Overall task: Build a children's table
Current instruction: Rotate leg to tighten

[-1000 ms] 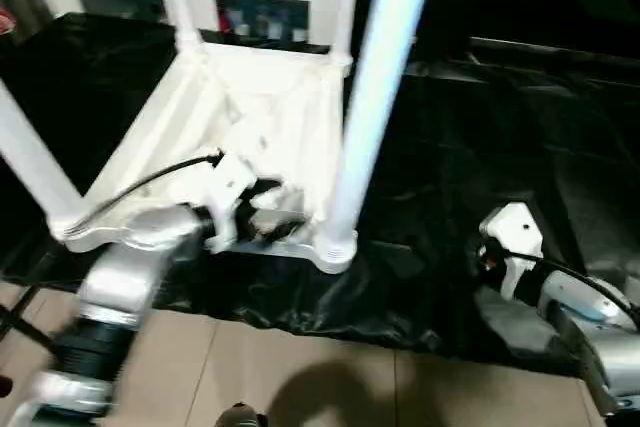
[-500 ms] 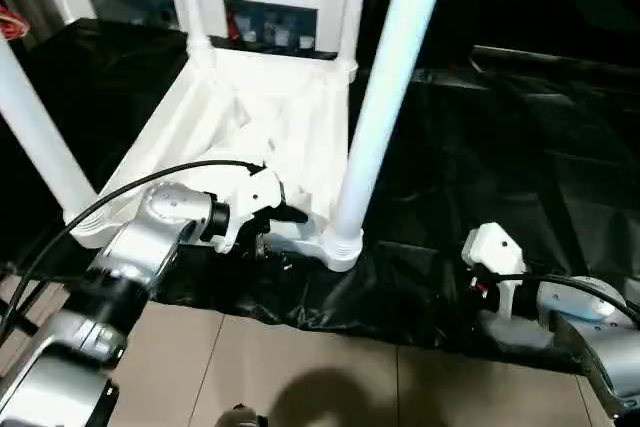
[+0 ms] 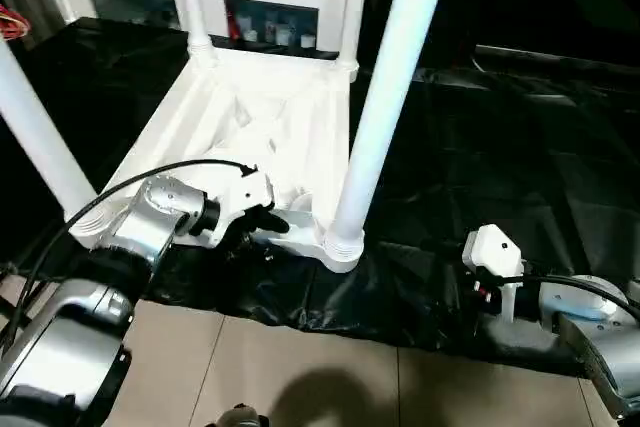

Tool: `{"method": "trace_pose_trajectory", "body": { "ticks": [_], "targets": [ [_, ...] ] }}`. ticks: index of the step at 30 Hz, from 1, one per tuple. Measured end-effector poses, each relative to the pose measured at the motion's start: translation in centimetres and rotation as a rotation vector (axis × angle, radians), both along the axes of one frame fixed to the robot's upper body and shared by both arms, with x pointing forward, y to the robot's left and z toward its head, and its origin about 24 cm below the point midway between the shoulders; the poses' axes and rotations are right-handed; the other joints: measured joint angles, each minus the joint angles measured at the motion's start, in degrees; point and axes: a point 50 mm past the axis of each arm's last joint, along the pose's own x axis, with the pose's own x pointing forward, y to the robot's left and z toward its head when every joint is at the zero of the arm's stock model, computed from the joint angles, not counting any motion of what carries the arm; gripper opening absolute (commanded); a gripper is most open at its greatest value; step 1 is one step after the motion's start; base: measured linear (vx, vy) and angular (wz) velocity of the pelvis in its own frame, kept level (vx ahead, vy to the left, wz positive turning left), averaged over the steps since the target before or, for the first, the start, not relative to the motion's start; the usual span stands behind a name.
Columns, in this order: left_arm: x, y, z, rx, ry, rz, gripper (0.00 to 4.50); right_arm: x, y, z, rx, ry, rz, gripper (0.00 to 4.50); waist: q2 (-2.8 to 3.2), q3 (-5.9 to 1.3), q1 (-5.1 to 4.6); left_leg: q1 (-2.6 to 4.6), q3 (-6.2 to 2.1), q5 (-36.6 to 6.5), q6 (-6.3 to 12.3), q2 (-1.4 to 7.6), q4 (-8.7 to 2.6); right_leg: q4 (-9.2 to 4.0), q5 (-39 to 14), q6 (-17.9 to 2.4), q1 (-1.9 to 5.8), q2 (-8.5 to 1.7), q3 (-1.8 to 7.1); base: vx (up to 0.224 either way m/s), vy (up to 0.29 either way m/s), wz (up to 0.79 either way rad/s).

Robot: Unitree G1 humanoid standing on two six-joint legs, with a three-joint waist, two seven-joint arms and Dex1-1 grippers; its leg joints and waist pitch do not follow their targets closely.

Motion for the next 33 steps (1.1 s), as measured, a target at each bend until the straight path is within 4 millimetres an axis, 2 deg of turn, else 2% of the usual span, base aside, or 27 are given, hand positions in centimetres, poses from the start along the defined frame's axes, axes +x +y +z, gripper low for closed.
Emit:
{"method": "trace_pose_trajectory", "body": {
  "ticks": [6, 8, 9, 22, 23, 24, 30, 33],
  "targets": [
    [0.3, 0.0, -0.1, 0.005, 0.012, 0.005, 1.94, 0.0, 0.1, 0.0, 0.009, 0.005, 0.004, 4.50, 0.00, 0.00, 0.82, 0.00, 0.01, 0.00, 0.00, 0.01, 0.00, 0.00, 0.00, 0.00, -0.01, 0.00, 0.00, 0.000, 0.000, 0.00],
    [0.4, 0.1, 0.1, 0.002, 0.008, 0.004, 1.90, 0.0, 0.1, 0.0, 0.011, 0.005, 0.004, 4.50, 0.00, 0.00, 0.86, -0.01, 0.01, 0.00, 0.00, 0.00, 0.00, 0.00, 0.00, 0.00, -0.01, 0.00, 0.00, 0.000, 0.000, 0.00],
    [0.4, 0.2, 0.0, 0.002, 0.009, 0.007, 1.63, 0.0, 0.1, 0.0, 0.012, 0.006, 0.005, 4.50, 0.00, 0.00, 0.88, 0.00, 0.02, 0.00, 0.00, 0.00, 0.01, 0.00, 0.00, 0.00, 0.00, 0.00, 0.00, 0.000, 0.000, 0.00],
    [0.3, 0.3, -0.3, 0.020, 0.035, -0.024, 0.59, -0.1, 0.2, -0.1, 0.013, 0.015, 0.004, 4.50, -0.01, 0.00, 0.94, 0.00, 0.02, 0.00, 0.00, 0.01, 0.01, 0.00, 0.00, 0.00, 0.00, 0.00, 0.00, 0.000, 0.000, 0.00],
    [0.3, 0.2, -0.3, 0.019, 0.037, -0.029, 0.59, -0.1, 0.2, -0.1, 0.013, 0.015, 0.004, 4.50, 0.00, 0.00, 0.93, 0.00, 0.02, 0.00, 0.00, 0.00, 0.02, 0.00, 0.00, 0.00, 0.00, -0.02, 0.01, 0.000, 0.000, 0.00],
    [0.3, 0.1, -0.4, 0.017, 0.037, -0.032, 0.35, -0.1, 0.2, -0.1, 0.013, 0.015, 0.004, 4.50, -0.01, 0.00, 0.82, 0.00, 0.05, 0.00, 0.01, 0.01, 0.02, 0.00, 0.00, 0.00, 0.00, -0.02, 0.02, 0.000, 0.000, 0.00],
    [0.2, -0.7, -0.4, 0.014, 0.056, -0.065, 0.05, 0.2, 0.7, 0.0, 0.036, 0.007, 0.006, 4.50, -0.01, 0.01, 0.56, 0.03, 0.06, 0.00, 0.01, 0.04, -0.03, 0.00, 0.00, 0.00, -0.03, -0.01, 0.00, 0.000, 0.000, 0.00],
    [-0.2, -2.3, -0.7, -0.014, 0.074, -0.087, 0.02, 1.0, 1.4, 0.3, 0.066, -0.016, -0.005, 4.50, -0.01, 0.00, 0.75, 0.03, 0.09, -0.02, 0.03, 0.02, 0.00, 0.02, 0.00, -0.01, -0.04, -0.06, 0.00, 0.000, 0.000, 0.00]
  ]
}}
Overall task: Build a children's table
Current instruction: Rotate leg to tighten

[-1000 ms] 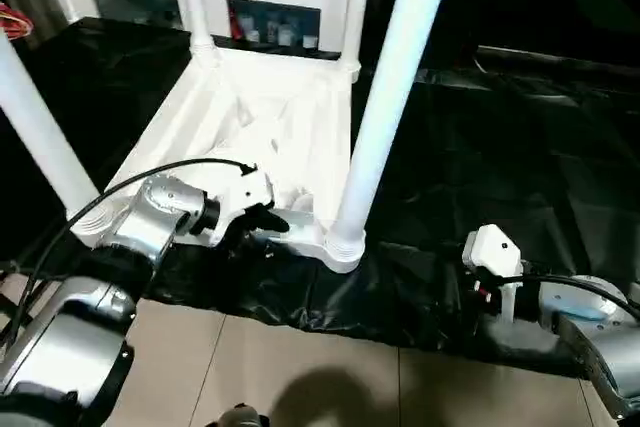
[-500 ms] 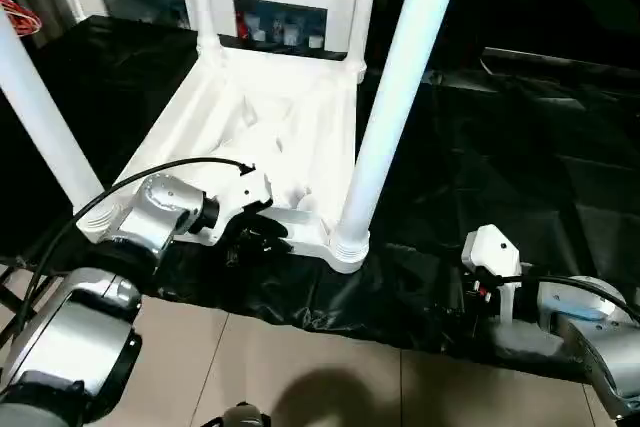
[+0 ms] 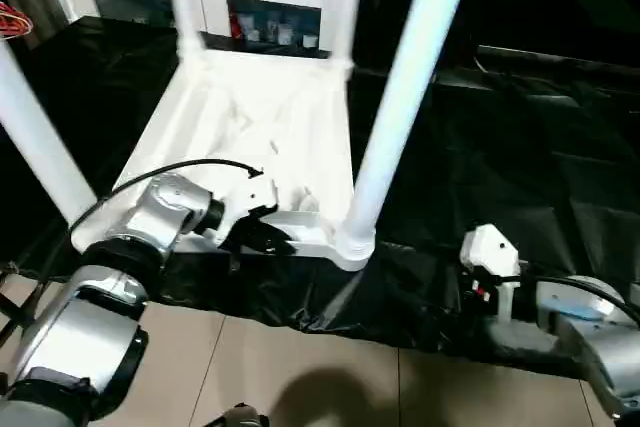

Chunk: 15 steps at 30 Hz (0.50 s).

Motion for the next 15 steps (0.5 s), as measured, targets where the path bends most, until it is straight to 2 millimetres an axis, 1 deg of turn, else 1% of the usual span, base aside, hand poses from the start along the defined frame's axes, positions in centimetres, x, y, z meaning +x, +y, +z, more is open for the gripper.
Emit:
{"method": "trace_pose_trajectory", "body": {
  "ticks": [5, 8, 12, 15],
  "targets": [
    [-0.5, -1.4, -0.4, -0.022, -0.009, 0.002, 0.02, 0.7, 0.5, -0.1, -0.010, -0.013, -0.024, 4.50, 0.27, -0.16, 0.33, 0.02, 0.05, 0.00, 0.01, -0.01, 0.00, 0.01, -0.01, 0.00, 0.02, -0.05, 0.00, 0.000, 0.000, 0.00],
    [-0.9, -2.7, -0.8, -0.034, -0.018, 0.009, 0.02, 1.7, 0.9, -0.4, -0.036, -0.026, -0.069, 4.50, 0.67, -0.41, 0.35, 0.05, 0.29, -0.01, 0.04, -0.06, 0.03, 0.04, -0.01, 0.00, 0.05, -0.23, 0.01, 0.000, 0.000, 0.00],
    [-1.4, -4.1, -1.0, -0.065, -0.042, 0.031, 0.02, 2.3, 0.8, -0.4, -0.058, -0.036, -0.088, 4.50, 0.66, -0.41, 0.36, 0.07, 0.74, 0.01, 0.15, -0.02, 0.02, 0.07, -0.03, 0.05, 0.07, -0.48, -0.03, 0.000, 0.000, 0.00],
    [-1.5, -4.2, -1.0, -0.069, -0.049, 0.048, 0.02, 2.4, 0.9, -0.6, -0.060, -0.027, -0.086, 4.50, 0.66, -0.41, 0.14, 0.07, 0.94, 0.03, 0.26, -0.08, 0.03, 0.07, -0.03, 0.08, 0.07, -0.64, -0.03, 0.000, 0.000, 0.00]
  ]
}}
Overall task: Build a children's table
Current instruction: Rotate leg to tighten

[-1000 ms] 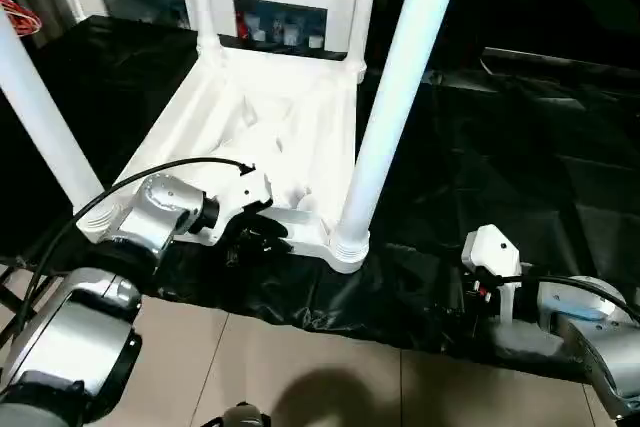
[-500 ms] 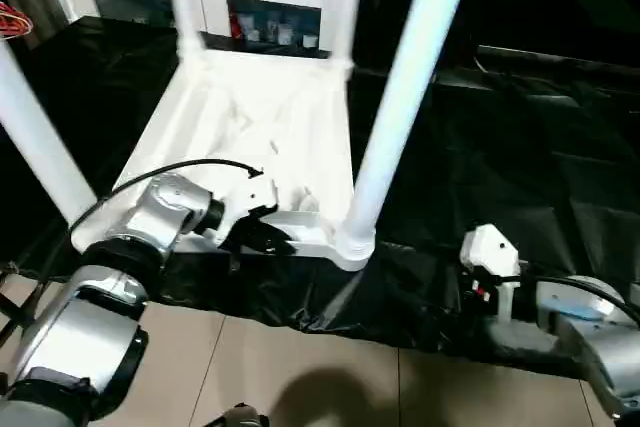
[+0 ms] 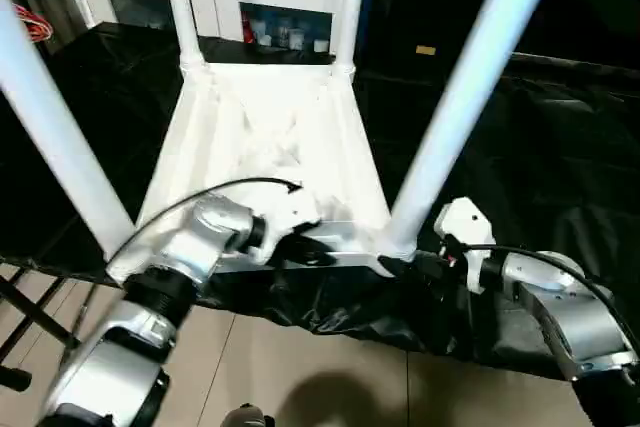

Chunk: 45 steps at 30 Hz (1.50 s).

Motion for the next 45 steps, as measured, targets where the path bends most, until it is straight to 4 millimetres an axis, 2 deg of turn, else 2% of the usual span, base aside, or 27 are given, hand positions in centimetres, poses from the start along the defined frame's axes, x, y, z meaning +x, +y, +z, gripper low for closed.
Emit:
{"method": "trace_pose_trajectory", "body": {
  "ticks": [6, 9, 16, 18, 19, 25, 30, 32, 38, 39, 42, 43, 45],
  "targets": [
    [-0.4, -0.2, 0.1, -0.012, -0.010, 0.016, 0.02, 0.9, 0.7, -0.3, -0.011, -0.002, 0.011, 4.50, -0.09, 0.04, -0.09, -0.06, 0.06, -0.06, 0.10, -0.04, 0.03, 0.00, -0.06, 0.10, -0.04, -0.06, 0.00, 0.000, 0.000, 0.00],
    [-0.4, 0.0, 0.2, -0.005, -0.011, 0.017, 0.02, 1.2, 0.7, -0.5, -0.008, 0.004, -0.003, 4.50, -0.36, 0.05, -0.14, -0.06, 0.06, -0.07, 0.11, -0.03, -0.02, 0.00, -0.11, 0.19, -0.07, -0.06, -0.01, 0.000, 0.000, 0.00],
    [-0.4, 0.2, 0.3, 0.011, -0.010, 0.020, 0.00, 1.7, 0.9, -0.9, 0.004, 0.009, -0.007, 3.78, -0.92, 0.02, -0.36, -0.02, 0.06, -0.06, 0.11, -0.01, -0.02, 0.00, -0.09, 0.25, -0.07, -0.06, -0.01, 0.000, 0.000, 0.00],
    [-0.4, 0.2, 0.3, 0.014, -0.012, 0.026, 0.00, 1.9, 1.0, -1.0, 0.008, 0.014, -0.001, 3.72, -1.08, -0.02, -0.57, -0.01, 0.06, -0.06, 0.10, -0.01, -0.02, 0.00, -0.08, 0.25, -0.07, -0.06, -0.01, 0.000, 0.000, 0.00],
    [-0.4, 0.2, 0.3, 0.014, -0.012, 0.027, 0.00, 1.9, 1.0, -1.1, 0.011, 0.013, 0.000, 3.49, -1.11, -0.02, -0.67, -0.01, 0.06, -0.06, 0.10, -0.01, -0.02, 0.00, -0.07, 0.25, -0.07, -0.06, -0.01, 0.000, 0.000, 0.00],
    [-0.3, 0.3, 0.3, 0.018, -0.014, 0.035, 0.00, 2.2, 1.4, -1.2, 0.027, 0.016, 0.003, 2.98, -1.22, 0.03, -1.46, -0.02, 0.06, -0.06, 0.10, -0.01, -0.03, 0.00, -0.05, 0.23, -0.08, -0.06, -0.01, 0.000, 0.000, 0.00],
    [0.2, 0.0, 0.3, 0.017, -0.030, 0.070, 0.00, 2.6, 1.4, -1.4, 0.047, 0.014, -0.035, 2.78, -1.31, 0.08, -1.77, 0.00, 0.06, -0.06, 0.10, -0.01, -0.06, 0.00, -0.05, 0.23, -0.07, -0.06, -0.02, 0.000, 0.000, 0.00],
    [0.4, -0.5, 0.3, 0.016, -0.043, 0.088, 0.00, 2.9, 1.3, -1.5, 0.054, 0.009, -0.076, 2.76, -1.33, 0.11, -1.80, -0.02, 0.06, -0.06, 0.10, -0.02, -0.06, -0.02, -0.05, 0.23, -0.08, -0.06, -0.02, 0.000, 0.000, 0.00],
    [1.4, -3.5, 0.1, 0.007, -0.072, 0.225, 0.00, 4.0, 2.2, -2.3, 0.117, -0.020, -0.402, 2.74, -1.18, 0.13, -2.01, 0.02, 0.09, -0.07, 0.10, -0.09, -0.16, -0.05, -0.05, 0.22, -0.13, -0.13, 0.01, 0.000, 0.000, 0.00],
    [1.6, -4.1, 0.0, 0.004, -0.073, 0.253, 0.00, 4.2, 2.6, -2.4, 0.129, -0.028, -0.482, 2.74, -1.10, 0.08, -2.02, 0.03, 0.09, -0.06, 0.10, -0.09, -0.20, -0.06, -0.06, 0.24, -0.13, -0.13, 0.01, 0.000, 0.000, 0.00],
    [1.6, -4.9, -0.2, 0.008, -0.081, 0.280, 0.00, 4.6, 3.1, -2.5, 0.122, -0.045, -0.569, 2.74, -0.69, -0.18, -2.24, 0.08, 0.08, -0.06, 0.10, -0.16, -0.39, -0.32, -0.07, 0.26, -0.05, -0.13, 0.01, 0.000, 0.000, 0.00],
    [1.6, -5.0, -0.3, 0.008, -0.082, 0.282, 0.00, 4.7, 3.2, -2.5, 0.120, -0.048, -0.577, 3.29, -0.66, -0.22, -2.26, 0.12, 0.09, -0.06, 0.10, -0.18, -0.47, -0.41, -0.07, 0.26, -0.01, -0.13, 0.01, 0.000, 0.000, 0.00],
    [1.6, -5.1, -0.3, 0.009, -0.087, 0.280, 0.00, 4.6, 3.2, -2.5, 0.125, -0.054, -0.579, 3.43, -0.62, -0.24, -2.28, 0.12, 0.09, -0.07, 0.10, -0.20, -0.56, -0.51, -0.07, 0.27, 0.01, -0.13, 0.00, 0.000, 0.000, 0.00]
  ]
}}
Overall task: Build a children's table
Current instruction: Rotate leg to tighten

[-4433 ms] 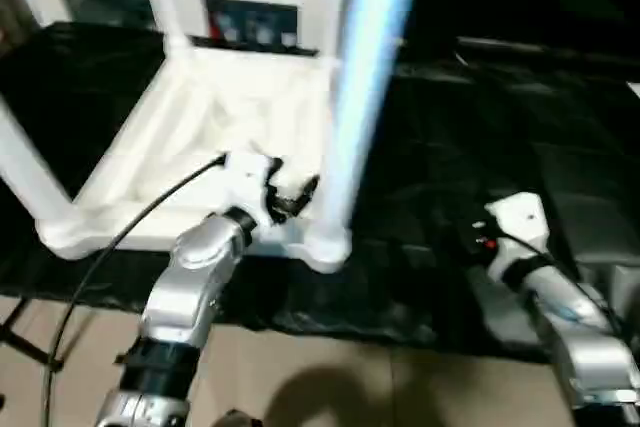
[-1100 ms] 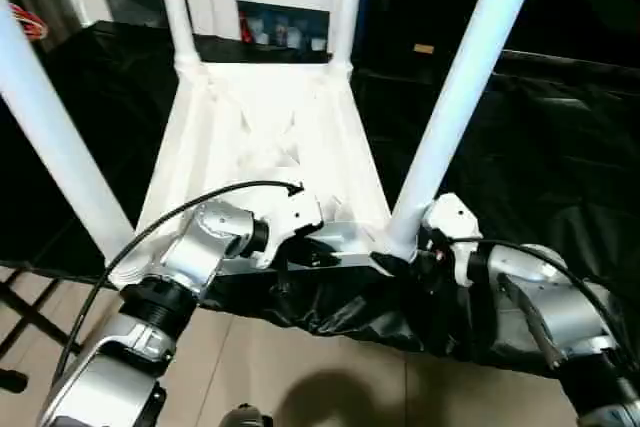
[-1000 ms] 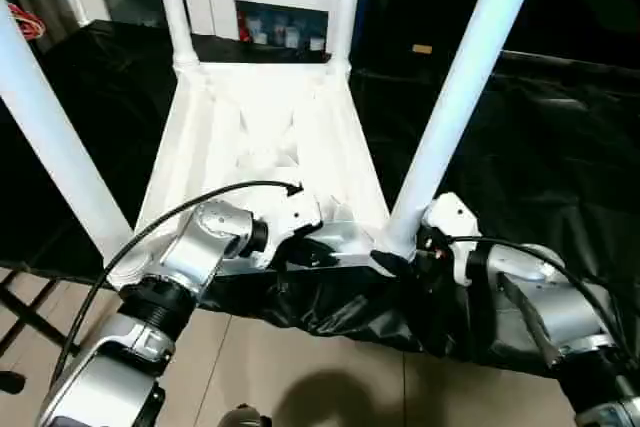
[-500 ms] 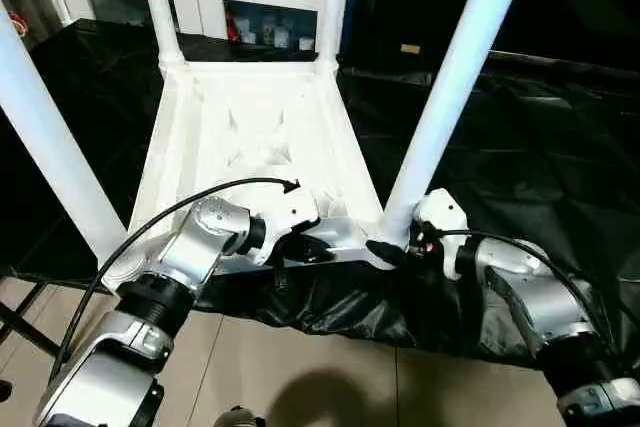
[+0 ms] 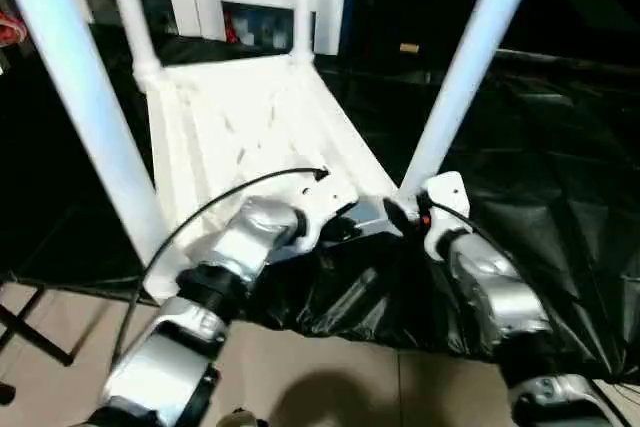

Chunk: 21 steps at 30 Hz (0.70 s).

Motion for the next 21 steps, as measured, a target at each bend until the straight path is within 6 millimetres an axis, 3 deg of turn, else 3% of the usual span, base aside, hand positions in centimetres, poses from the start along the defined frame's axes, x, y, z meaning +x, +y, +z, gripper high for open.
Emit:
{"method": "trace_pose_trajectory", "body": {
  "ticks": [7, 17, 21],
  "targets": [
    [-0.3, 0.4, 0.2, 0.000, -0.018, -0.068, 0.00, -0.9, -0.8, 0.2, 0.022, -0.009, 0.084, 4.06, 0.07, 0.02, 0.26, -0.07, 0.00, 0.00, 0.00, -0.08, -0.47, -0.45, 0.09, 0.16, -0.03, 0.01, -0.02, 0.000, 0.000, 0.00],
    [-1.5, 4.8, 0.6, -0.003, 0.038, -0.266, 0.00, -3.7, -2.3, 1.3, -0.068, 0.036, 0.555, 4.06, 0.05, 0.09, 0.68, -0.19, 0.03, 0.01, 0.00, -0.05, -0.75, -0.64, -0.03, 0.32, -0.14, 0.04, -0.11, 0.000, 0.000, 0.00],
    [-1.8, 5.5, 0.8, 0.001, 0.062, -0.330, 0.00, -4.3, -2.2, 1.7, -0.068, 0.061, 0.669, 4.06, -0.05, 0.15, 0.72, -0.23, 0.06, 0.00, 0.00, -0.06, -0.70, -0.68, -0.03, 0.31, -0.13, 0.01, -0.11, 0.000, 0.000, 0.00]
  ]
}}
